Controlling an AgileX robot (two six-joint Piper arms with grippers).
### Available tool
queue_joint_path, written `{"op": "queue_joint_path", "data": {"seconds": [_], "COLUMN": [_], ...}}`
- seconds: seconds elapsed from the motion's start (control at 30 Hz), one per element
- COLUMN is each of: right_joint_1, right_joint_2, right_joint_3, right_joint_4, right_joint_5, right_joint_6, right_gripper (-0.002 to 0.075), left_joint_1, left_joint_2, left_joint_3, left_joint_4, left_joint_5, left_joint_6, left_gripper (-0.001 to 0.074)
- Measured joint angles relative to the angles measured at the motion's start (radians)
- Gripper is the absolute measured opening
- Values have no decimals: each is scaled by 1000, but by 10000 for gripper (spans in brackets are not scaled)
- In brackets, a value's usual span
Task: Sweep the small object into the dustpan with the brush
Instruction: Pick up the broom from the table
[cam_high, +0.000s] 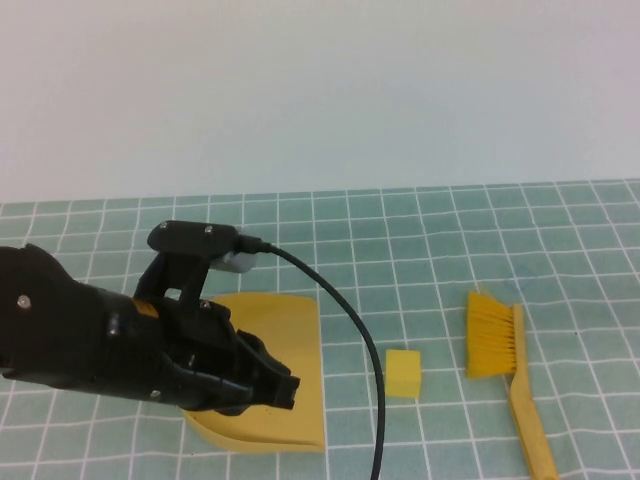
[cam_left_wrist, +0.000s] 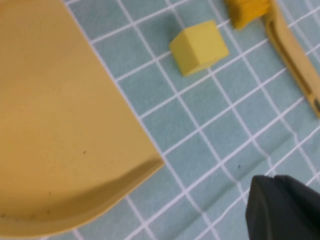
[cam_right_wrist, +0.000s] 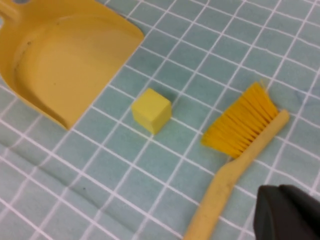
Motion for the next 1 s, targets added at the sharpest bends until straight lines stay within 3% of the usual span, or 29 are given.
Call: {"op": "queue_joint_path", "data": {"seconds": [0.23,0.6,0.83,1.0], "right_joint_1": [0,0,0,9], "right_joint_2": [30,91,189,220], "right_joint_3": [0,0,0,-35], "right_joint_4": [185,305,203,60], "right_joint_5": [-6,-16,128,164], "right_joint_6": [0,-10,-21,64], "right_gripper": [-3,-2,-2,1], "left_joint_1": [0,-1,-1,-1], "left_joint_2": [2,2,2,5], "left_joint_3": [0,-2,-22,-151], "left_joint_4": [50,155,220,286], "left_joint_5": [30,78,89,179], "left_joint_6": [4,208,149,62], "left_gripper": [-1,-1,-1,-1]}}
